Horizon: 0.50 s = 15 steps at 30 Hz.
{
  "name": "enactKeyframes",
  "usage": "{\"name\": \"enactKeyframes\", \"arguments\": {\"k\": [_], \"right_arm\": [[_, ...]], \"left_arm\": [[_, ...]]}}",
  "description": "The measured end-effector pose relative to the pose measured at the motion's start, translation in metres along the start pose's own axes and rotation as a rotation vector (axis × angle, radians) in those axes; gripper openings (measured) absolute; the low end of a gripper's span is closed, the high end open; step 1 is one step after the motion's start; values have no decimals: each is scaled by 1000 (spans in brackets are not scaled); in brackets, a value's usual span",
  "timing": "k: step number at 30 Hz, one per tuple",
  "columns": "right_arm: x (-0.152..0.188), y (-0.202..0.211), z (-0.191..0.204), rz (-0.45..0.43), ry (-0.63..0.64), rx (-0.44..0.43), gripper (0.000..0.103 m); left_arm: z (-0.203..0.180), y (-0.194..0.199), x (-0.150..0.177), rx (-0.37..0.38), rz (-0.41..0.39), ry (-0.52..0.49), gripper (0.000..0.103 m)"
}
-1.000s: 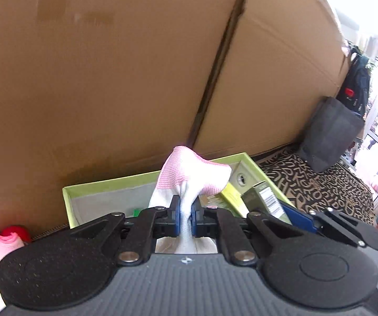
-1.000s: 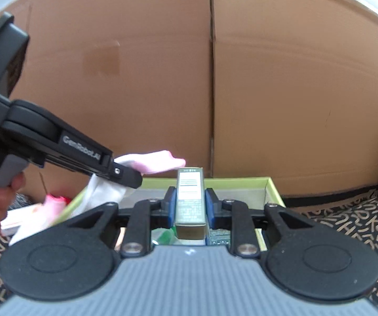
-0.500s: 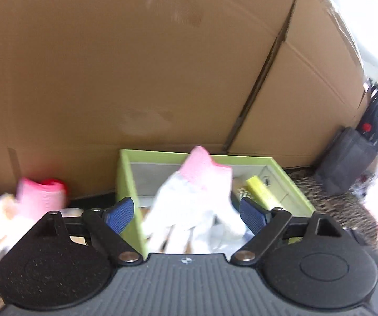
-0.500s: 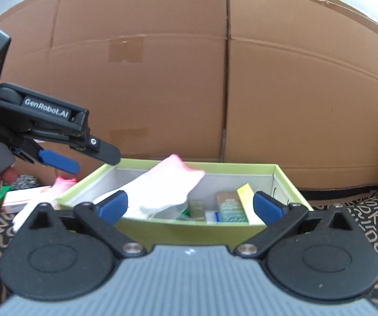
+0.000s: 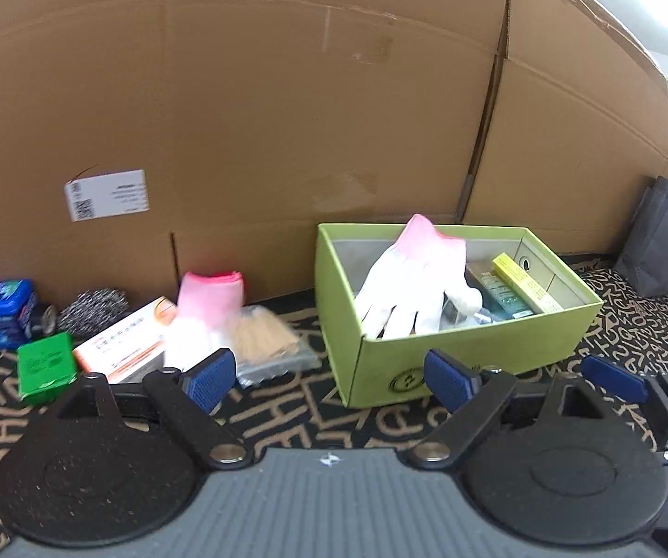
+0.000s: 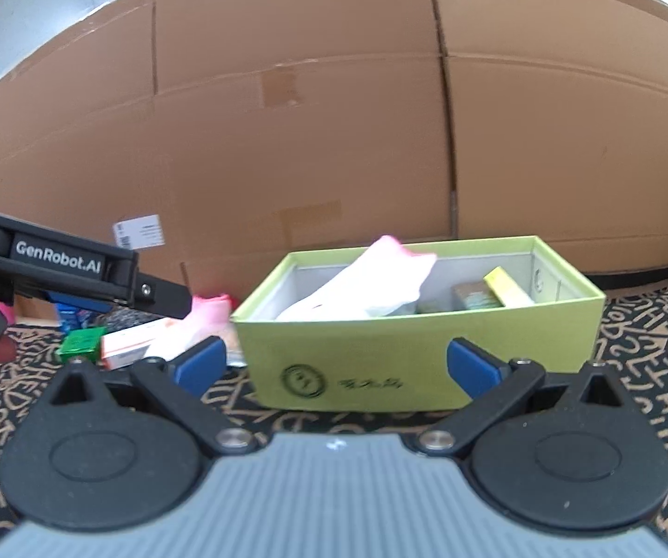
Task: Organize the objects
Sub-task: 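Move both open tools back toward the remaining items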
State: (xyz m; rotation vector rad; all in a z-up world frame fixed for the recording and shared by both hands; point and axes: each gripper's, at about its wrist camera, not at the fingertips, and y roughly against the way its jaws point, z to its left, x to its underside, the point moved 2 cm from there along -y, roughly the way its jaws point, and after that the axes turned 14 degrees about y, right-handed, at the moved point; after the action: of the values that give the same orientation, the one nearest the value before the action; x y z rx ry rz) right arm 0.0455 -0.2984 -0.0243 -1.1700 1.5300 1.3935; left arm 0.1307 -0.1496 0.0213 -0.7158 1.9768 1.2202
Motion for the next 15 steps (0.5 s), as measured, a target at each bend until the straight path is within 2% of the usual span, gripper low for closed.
{"name": "enactKeyframes", "arguments": {"k": [7,11,15], "right_arm": [[1,6,30,24,-2,-50,103],[6,1,54,64,19,-118,103],[8,-10,80,94,52,-184,103]], "left_arm": [[33,22,15,-44,-19,26,91],[78,35,36,-123,-25,89,91],[127,34,52,-235,-3,149,91]]}}
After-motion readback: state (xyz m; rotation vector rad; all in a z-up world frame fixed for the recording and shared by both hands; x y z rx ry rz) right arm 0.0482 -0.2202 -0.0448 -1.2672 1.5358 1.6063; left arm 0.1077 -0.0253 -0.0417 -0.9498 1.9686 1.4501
